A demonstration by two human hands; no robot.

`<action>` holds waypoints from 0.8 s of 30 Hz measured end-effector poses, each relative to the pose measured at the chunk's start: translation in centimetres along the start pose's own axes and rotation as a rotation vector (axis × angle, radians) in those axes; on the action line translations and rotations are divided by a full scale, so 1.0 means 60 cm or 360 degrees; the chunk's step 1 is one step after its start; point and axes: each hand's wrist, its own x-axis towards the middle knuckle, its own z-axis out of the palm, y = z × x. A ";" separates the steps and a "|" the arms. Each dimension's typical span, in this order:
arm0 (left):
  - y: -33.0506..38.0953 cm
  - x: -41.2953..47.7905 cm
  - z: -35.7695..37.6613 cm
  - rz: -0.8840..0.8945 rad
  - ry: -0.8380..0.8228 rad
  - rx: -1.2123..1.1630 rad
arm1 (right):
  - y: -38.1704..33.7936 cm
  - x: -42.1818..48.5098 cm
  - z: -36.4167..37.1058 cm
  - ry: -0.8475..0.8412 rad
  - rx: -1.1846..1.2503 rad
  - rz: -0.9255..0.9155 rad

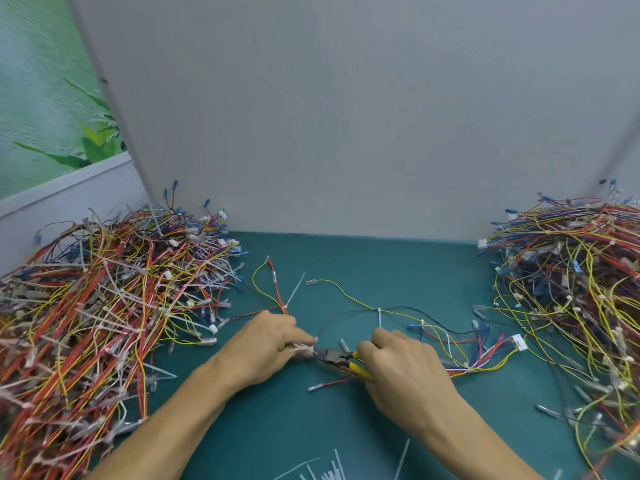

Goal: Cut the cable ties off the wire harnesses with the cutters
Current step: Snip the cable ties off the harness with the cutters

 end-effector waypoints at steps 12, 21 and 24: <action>0.009 0.020 0.006 -0.0533 -0.0179 -0.0633 | 0.005 -0.005 0.010 -0.0253 0.0293 0.0079; 0.004 0.016 0.009 -0.0561 -0.0095 -0.0856 | -0.010 0.018 0.005 -0.0334 0.0436 0.0186; 0.003 0.016 0.009 -0.0569 -0.0086 -0.0885 | -0.017 0.023 0.005 -0.0339 0.0435 0.0190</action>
